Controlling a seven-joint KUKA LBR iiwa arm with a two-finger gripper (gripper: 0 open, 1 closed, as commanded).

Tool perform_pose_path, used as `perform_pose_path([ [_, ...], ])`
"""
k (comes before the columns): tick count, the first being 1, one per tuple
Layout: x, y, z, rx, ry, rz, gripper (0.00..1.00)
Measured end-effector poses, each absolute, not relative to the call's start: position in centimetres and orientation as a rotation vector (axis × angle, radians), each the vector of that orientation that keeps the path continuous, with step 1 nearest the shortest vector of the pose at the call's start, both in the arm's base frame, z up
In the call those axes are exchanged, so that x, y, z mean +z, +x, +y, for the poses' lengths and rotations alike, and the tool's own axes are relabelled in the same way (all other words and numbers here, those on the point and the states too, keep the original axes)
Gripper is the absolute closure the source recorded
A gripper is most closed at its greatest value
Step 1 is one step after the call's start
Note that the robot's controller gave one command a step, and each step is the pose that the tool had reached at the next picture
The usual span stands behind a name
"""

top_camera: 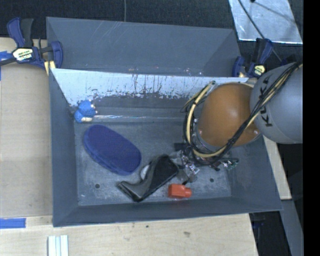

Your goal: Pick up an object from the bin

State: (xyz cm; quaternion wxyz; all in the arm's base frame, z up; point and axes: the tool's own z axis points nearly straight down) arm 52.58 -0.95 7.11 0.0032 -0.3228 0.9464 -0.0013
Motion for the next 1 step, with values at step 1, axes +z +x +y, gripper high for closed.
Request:
perform_pose_path([
  [1, 21.72, 51.65, -1.50, -0.006, -1.000, 2.966, 1.00],
])
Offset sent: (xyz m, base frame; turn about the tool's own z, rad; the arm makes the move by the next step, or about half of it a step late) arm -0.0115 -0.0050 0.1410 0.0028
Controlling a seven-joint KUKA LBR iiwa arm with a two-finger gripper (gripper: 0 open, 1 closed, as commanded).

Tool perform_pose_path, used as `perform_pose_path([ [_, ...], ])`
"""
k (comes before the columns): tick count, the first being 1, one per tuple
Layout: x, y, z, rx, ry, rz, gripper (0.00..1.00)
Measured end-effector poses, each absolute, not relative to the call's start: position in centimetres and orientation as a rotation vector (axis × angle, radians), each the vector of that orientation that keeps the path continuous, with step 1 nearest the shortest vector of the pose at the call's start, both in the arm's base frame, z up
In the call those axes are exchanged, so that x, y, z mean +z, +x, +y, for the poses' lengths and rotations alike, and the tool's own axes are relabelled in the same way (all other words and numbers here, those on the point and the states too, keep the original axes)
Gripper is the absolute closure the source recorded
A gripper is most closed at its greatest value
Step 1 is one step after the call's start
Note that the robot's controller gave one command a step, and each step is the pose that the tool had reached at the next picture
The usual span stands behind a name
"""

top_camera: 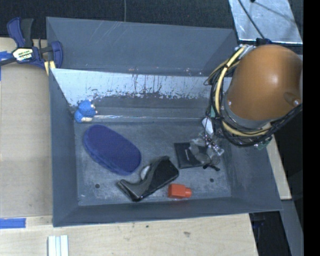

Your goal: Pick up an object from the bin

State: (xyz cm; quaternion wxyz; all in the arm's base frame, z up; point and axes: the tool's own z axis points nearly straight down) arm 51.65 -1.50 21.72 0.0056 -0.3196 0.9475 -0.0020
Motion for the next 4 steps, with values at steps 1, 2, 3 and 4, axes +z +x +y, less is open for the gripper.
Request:
perform_pose_path([
  [1, 10.2, 51.6, 0.4, -0.010, -1.020, 2.955, 1.00],
  [2, 17.2, 50.6, -4.5, -0.010, -1.011, 2.965, 1.00],
  [3, 14.9, 54.4, -5.8, -0.002, -0.979, 2.980, 1.00],
  [4, 6.8, 57.5, -2.8, 0.002, -0.767, 3.045, 1.00],
])
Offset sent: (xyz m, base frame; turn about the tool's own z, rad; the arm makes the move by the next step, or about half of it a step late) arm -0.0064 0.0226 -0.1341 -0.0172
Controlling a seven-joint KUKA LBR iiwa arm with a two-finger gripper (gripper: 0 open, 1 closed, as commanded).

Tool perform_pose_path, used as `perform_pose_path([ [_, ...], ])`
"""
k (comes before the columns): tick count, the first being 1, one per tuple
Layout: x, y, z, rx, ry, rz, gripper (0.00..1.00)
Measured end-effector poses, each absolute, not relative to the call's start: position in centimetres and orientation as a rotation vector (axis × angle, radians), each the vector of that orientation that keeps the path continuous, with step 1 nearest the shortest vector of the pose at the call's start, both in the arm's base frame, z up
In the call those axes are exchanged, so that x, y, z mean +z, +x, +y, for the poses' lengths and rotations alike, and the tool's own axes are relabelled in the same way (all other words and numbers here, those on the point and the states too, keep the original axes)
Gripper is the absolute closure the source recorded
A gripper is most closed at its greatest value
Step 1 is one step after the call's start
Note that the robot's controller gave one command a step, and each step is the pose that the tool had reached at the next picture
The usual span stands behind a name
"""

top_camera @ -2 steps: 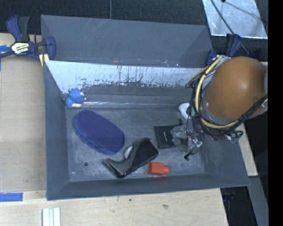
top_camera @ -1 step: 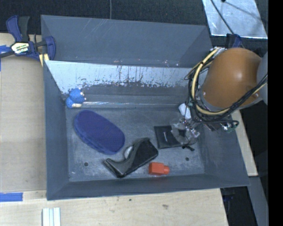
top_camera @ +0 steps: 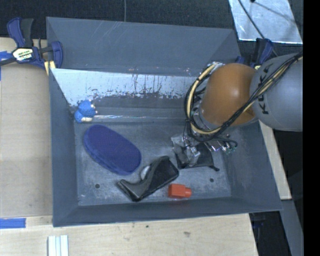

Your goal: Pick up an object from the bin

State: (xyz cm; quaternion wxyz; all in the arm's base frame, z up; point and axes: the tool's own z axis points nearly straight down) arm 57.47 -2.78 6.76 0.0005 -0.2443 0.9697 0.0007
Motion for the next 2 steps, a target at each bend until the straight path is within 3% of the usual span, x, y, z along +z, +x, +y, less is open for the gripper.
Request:
perform_pose_path([
  [1, 7.05, 57.51, -2.92, 0.000, -0.764, 3.044, 0.00],
  [2, 7.13, 57.58, -2.91, 0.000, -0.762, 3.042, 1.00],
])
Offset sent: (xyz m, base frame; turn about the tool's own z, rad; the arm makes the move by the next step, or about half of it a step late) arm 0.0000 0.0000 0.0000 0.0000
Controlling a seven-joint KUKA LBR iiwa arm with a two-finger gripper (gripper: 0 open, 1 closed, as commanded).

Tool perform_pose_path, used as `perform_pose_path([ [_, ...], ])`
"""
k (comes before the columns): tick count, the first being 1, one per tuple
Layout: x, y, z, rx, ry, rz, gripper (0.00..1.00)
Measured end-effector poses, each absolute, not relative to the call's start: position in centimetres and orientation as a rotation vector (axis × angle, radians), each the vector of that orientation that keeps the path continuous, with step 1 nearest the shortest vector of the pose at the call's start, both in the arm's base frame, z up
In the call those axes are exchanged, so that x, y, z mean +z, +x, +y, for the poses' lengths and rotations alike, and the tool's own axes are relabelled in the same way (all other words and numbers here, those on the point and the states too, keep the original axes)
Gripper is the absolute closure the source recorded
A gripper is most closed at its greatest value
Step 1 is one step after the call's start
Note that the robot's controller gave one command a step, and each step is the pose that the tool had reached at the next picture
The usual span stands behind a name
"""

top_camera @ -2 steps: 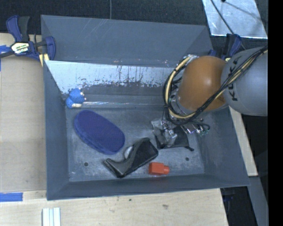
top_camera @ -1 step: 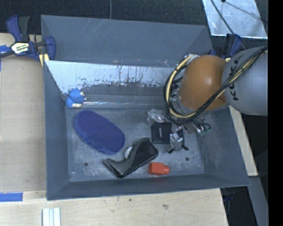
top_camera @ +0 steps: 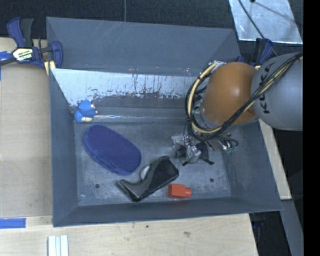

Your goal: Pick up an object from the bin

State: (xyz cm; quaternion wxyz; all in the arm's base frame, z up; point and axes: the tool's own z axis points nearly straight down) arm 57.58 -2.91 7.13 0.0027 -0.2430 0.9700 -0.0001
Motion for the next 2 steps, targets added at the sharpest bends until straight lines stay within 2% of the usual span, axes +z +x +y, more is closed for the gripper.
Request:
perform_pose_path([
  [1, 22.7, 58.2, -6.0, -0.008, -0.759, 3.036, 1.00],
  [2, 13.4, 60.4, -4.6, 0.005, -0.872, 3.021, 1.00],
])
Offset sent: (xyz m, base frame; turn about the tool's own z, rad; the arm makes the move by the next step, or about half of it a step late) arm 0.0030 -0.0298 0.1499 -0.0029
